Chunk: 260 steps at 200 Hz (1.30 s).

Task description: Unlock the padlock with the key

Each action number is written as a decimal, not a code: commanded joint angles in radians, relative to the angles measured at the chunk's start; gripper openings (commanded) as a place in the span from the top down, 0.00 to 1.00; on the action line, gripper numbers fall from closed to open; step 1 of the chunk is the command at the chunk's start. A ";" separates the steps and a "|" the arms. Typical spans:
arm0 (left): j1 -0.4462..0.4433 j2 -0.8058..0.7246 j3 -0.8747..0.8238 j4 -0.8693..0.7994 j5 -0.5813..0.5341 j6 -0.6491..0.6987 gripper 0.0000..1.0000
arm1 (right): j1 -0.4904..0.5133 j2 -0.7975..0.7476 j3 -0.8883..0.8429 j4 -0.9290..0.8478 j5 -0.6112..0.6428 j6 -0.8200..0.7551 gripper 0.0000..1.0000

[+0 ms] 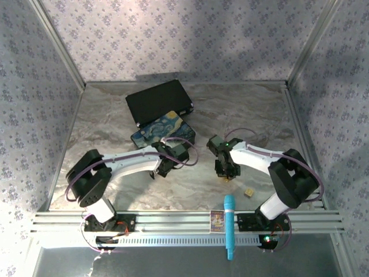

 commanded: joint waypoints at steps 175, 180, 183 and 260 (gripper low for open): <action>0.249 -0.817 -0.259 0.228 0.186 -0.029 0.00 | -0.109 -0.533 0.059 0.015 0.156 -0.176 0.01; 0.266 -0.830 -0.264 0.236 0.170 -0.032 0.00 | -0.134 -0.555 0.051 0.035 0.155 -0.215 0.01; 0.275 -0.838 -0.271 0.245 0.159 -0.032 0.00 | -0.148 -0.568 0.045 0.051 0.157 -0.239 0.01; 0.680 -0.663 -0.421 0.678 -0.020 0.178 0.00 | -0.585 -0.683 -0.357 0.708 0.181 -0.610 0.05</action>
